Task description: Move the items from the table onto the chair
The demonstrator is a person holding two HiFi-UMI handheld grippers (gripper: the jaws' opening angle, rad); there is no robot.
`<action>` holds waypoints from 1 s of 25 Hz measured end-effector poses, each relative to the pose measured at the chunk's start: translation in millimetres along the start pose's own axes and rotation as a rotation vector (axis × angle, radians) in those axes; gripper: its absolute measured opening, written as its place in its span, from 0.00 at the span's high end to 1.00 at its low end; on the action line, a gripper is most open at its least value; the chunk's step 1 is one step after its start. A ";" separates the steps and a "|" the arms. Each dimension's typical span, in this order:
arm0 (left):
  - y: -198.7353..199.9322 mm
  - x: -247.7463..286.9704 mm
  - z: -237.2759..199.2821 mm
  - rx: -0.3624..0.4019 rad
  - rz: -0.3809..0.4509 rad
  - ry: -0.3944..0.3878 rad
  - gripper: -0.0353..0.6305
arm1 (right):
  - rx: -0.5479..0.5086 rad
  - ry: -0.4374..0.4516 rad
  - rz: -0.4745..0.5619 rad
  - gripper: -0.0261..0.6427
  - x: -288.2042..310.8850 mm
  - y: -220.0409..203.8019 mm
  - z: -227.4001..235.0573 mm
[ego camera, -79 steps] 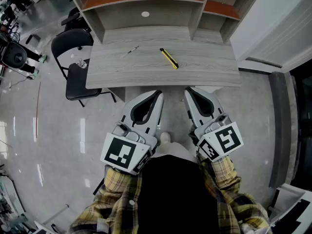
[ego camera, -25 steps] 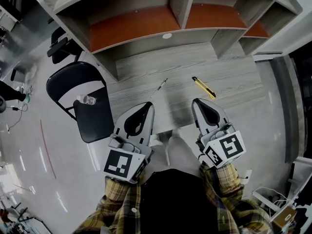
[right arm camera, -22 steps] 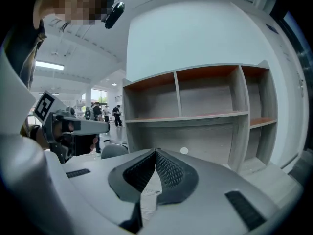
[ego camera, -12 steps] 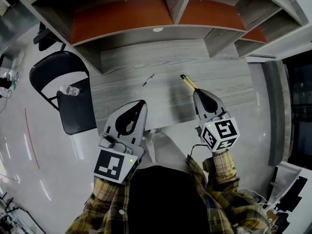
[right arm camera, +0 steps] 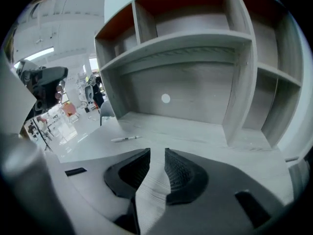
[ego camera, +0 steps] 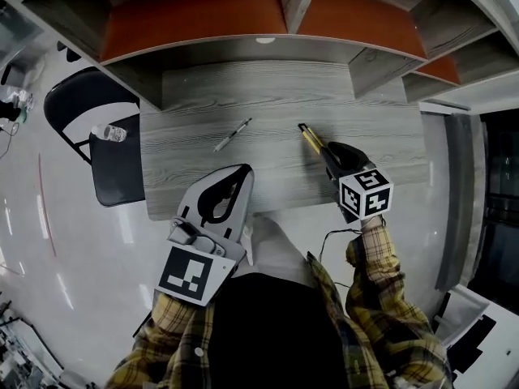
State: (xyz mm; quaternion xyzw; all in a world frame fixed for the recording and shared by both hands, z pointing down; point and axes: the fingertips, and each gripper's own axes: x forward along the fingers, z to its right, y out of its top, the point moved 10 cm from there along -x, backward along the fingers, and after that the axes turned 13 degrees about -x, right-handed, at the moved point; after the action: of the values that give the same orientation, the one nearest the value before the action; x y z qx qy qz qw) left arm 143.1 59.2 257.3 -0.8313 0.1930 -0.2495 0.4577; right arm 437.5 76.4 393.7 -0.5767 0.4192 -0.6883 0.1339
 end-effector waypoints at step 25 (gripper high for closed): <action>-26.4 31.9 2.7 -0.039 -0.014 0.109 0.94 | -0.166 0.101 -0.266 0.73 89.4 -74.7 32.0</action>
State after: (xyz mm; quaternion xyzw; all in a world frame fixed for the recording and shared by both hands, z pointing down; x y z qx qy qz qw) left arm 172.7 56.9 286.3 -0.8265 0.2168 -0.2939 0.4285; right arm 462.1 49.0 508.8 -0.6008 0.4008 -0.6911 -0.0281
